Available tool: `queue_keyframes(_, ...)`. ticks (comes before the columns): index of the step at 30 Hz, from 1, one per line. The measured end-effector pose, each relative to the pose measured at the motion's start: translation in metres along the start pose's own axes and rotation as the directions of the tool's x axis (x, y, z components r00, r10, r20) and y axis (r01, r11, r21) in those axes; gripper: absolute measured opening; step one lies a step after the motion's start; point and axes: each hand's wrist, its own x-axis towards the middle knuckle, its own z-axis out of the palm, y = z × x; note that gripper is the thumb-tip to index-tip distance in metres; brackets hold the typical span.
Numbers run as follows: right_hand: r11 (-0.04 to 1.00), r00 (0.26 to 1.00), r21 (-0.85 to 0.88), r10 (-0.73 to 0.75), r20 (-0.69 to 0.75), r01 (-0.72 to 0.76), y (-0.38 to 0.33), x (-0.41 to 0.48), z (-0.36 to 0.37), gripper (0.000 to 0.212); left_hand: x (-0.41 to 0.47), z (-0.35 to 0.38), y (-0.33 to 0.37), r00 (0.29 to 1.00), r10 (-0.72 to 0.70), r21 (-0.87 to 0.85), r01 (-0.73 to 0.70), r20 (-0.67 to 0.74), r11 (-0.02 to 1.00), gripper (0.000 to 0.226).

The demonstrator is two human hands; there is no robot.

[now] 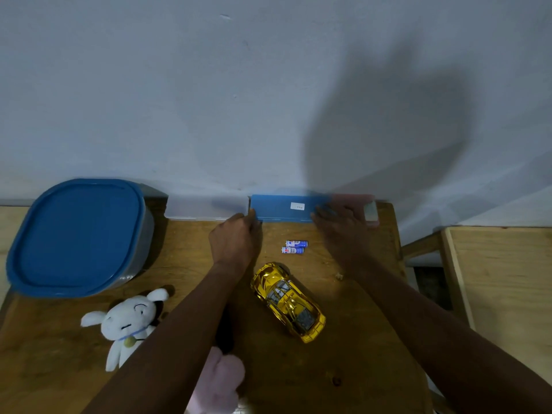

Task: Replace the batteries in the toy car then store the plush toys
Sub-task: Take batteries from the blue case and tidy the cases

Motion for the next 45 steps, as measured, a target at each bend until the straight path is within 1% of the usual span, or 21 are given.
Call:
queue_keyframes(1,0.999,0.999,0.021,0.034,0.006,-0.034,-0.001,0.001,-0.001,0.025,-0.001,-0.001,-0.001,1.0,-0.007,-0.038,0.007,-0.011,0.999,0.031)
queue_keyframes(2,0.996,0.997,0.039,0.082,0.01,-0.082,-0.005,0.004,-0.002,0.022,-0.003,-0.003,-0.003,0.999,-0.024,-0.078,0.021,-0.032,0.997,0.031)
queue_keyframes(4,0.984,0.989,0.095,0.147,0.009,-0.147,-0.017,0.015,-0.003,0.028,-0.005,-0.007,-0.012,0.99,-0.097,-0.176,0.079,-0.098,0.981,0.032)
queue_keyframes(5,0.977,0.99,0.158,0.142,0.01,-0.142,-0.027,0.024,-0.002,0.032,-0.007,-0.009,-0.019,0.98,-0.153,-0.23,0.12,-0.13,0.966,0.032)
queue_keyframes(7,0.952,0.998,0.299,0.05,0.049,-0.062,-0.05,0.043,0.0,0.034,-0.01,-0.014,-0.035,0.945,-0.279,-0.317,0.215,-0.171,0.924,0.035)
queue_keyframes(9,0.926,0.991,0.377,-0.07,0.111,0.024,-0.077,0.064,0.001,0.033,-0.01,-0.017,-0.051,0.893,-0.426,-0.396,0.342,-0.145,0.852,0.048)
queue_keyframes(11,0.92,0.974,0.385,-0.15,0.171,0.074,-0.106,0.082,0.002,0.034,-0.007,-0.017,-0.064,0.842,-0.53,-0.47,0.43,-0.098,0.771,0.065)
queue_keyframes(14,0.931,0.941,0.333,-0.238,0.241,0.15,-0.146,0.103,0.011,0.037,0.001,-0.015,-0.082,0.811,-0.584,-0.582,0.46,-0.033,0.671,0.081)
queue_keyframes(17,0.941,0.924,0.246,-0.291,0.248,0.231,-0.17,0.119,0.021,0.035,0.005,-0.013,-0.093,0.815,-0.579,-0.668,0.441,0.019,0.599,0.096)
queue_keyframes(20,0.958,0.93,0.166,-0.272,0.249,0.235,-0.182,0.126,0.027,0.023,0.006,-0.011,-0.1,0.818,-0.575,-0.719,0.407,0.013,0.564,0.094)
queue_keyframes(22,0.959,0.922,0.137,-0.275,0.271,0.246,-0.185,0.125,0.03,0.02,0.003,-0.007,-0.103,0.821,-0.571,-0.691,0.411,-0.003,0.594,0.092)
queue_keyframes(24,0.952,0.898,0.115,-0.306,0.317,0.283,-0.187,0.123,0.03,0.022,-0.001,-0.006,-0.105,0.832,-0.554,-0.65,0.406,-0.028,0.642,0.091)
queue_keyframes(26,0.947,0.879,0.101,-0.32,0.354,0.305,-0.19,0.123,0.029,0.024,-0.005,-0.007,-0.108,0.84,-0.54,-0.631,0.396,-0.045,0.667,0.09)
queue_keyframes(30,0.939,0.837,0.038,-0.324,0.441,0.343,-0.19,0.129,0.032,0.035,-0.003,-0.008,-0.114,0.838,-0.544,-0.629,0.403,-0.039,0.665,0.09)
queue_keyframes(33,0.915,0.797,0.011,-0.356,0.489,0.402,-0.186,0.138,0.035,0.042,0.0,-0.01,-0.115,0.839,-0.543,-0.64,0.4,-0.033,0.656,0.09)
queue_keyframes(37,0.898,0.781,0.004,-0.384,0.492,0.439,-0.188,0.146,0.028,0.036,-0.002,-0.016,-0.112,0.834,-0.548,-0.659,0.374,-0.069,0.652,0.086)
queue_keyframes(42,0.921,0.795,0.073,-0.369,0.482,0.384,-0.185,0.152,0.019,0.027,0.0,-0.019,-0.113,0.827,-0.559,-0.685,0.376,-0.056,0.624,0.08)
queue_keyframes(43,0.93,0.805,0.109,-0.36,0.471,0.352,-0.182,0.153,0.018,0.025,0.0,-0.019,-0.112,0.827,-0.559,-0.689,0.37,-0.061,0.623,0.08)
queue_keyframes(45,0.932,0.83,0.277,-0.338,0.444,0.232,-0.175,0.156,0.011,0.021,-0.004,-0.018,-0.109,0.836,-0.545,-0.685,0.359,-0.066,0.634,0.082)
